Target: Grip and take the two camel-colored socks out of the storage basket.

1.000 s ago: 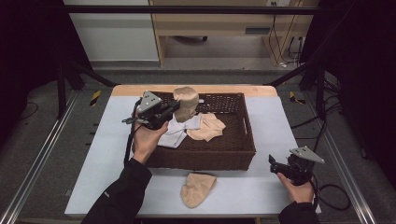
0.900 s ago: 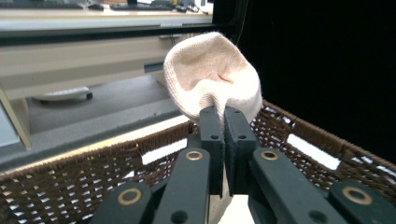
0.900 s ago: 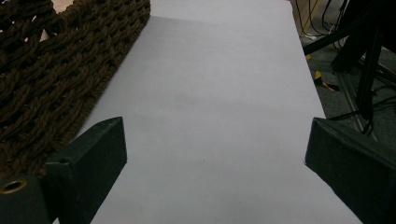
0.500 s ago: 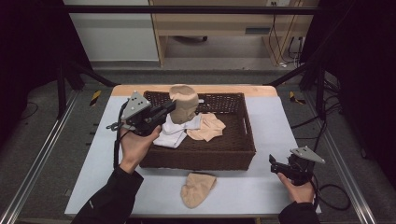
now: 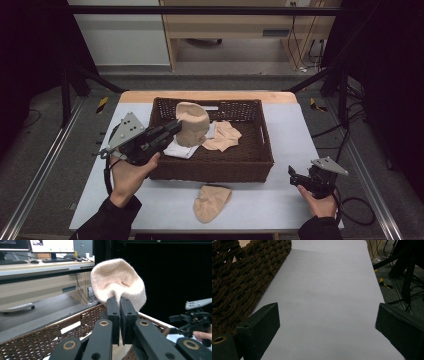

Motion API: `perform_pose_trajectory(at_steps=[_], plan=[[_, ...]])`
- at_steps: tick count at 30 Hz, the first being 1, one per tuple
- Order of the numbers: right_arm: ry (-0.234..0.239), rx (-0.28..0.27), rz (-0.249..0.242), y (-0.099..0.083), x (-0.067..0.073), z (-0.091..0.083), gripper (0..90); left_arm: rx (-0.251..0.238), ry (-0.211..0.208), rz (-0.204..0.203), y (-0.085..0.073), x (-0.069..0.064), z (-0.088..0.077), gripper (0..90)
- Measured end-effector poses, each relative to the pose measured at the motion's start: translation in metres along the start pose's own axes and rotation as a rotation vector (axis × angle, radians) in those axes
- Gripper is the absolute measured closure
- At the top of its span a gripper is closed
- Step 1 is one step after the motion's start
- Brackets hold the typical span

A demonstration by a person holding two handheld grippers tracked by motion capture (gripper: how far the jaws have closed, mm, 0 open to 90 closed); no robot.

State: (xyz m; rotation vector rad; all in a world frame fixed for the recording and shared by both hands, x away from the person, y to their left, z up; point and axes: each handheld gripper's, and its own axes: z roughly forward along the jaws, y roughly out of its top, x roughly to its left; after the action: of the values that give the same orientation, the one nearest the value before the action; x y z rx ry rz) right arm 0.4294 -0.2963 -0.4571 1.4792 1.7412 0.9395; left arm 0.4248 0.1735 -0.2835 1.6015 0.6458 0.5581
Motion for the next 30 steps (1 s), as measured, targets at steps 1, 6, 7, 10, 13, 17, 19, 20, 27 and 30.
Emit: perform_pose_trajectory(at_steps=[1, 6, 7, 10, 13, 17, 19, 20, 27, 30], plan=[[0.0, 0.0, 0.0, 0.0, 0.0, 0.0, 5.9, -0.004, -0.008, 0.002, -0.001, -0.003, -0.005, 87.0], [0.0, 0.001, 0.001, 0.0, 0.0, 0.0, 5.8, -0.002, -0.029, 0.008, -0.005, -0.011, -0.015, 87.0], [0.0, 0.002, -0.001, 0.0, 0.0, 0.0, 5.9, -0.003, -0.037, 0.01, -0.008, -0.014, -0.019, 87.0], [0.001, 0.001, -0.001, 0.0, 0.0, -0.001, 5.9, 0.002, -0.043, 0.016, -0.012, -0.017, -0.024, 87.0], [0.0, 0.001, -0.001, 0.0, 0.0, -0.001, 5.9, 0.018, -0.054, 0.012, -0.02, -0.021, -0.03, 87.0], [0.0, 0.002, -0.002, 0.0, 0.0, 0.0, 5.9, 0.053, -0.078, 0.003, -0.038, -0.028, -0.037, 86.9], [0.0, 0.002, 0.001, 0.0, 0.001, -0.001, 5.9, 0.072, -0.086, 0.004, -0.046, -0.031, -0.039, 86.9], [0.0, 0.002, 0.001, 0.0, 0.001, -0.001, 5.9, 0.072, -0.086, 0.004, -0.046, -0.031, -0.039, 87.0], [0.002, 0.002, 0.001, 0.0, 0.001, -0.001, 5.9, 0.147, -0.103, -0.023, -0.077, -0.034, -0.041, 86.9], [0.0, 0.002, 0.0, -0.001, 0.001, -0.001, 5.9, 0.17, -0.107, -0.036, -0.085, -0.034, -0.041, 86.9]])
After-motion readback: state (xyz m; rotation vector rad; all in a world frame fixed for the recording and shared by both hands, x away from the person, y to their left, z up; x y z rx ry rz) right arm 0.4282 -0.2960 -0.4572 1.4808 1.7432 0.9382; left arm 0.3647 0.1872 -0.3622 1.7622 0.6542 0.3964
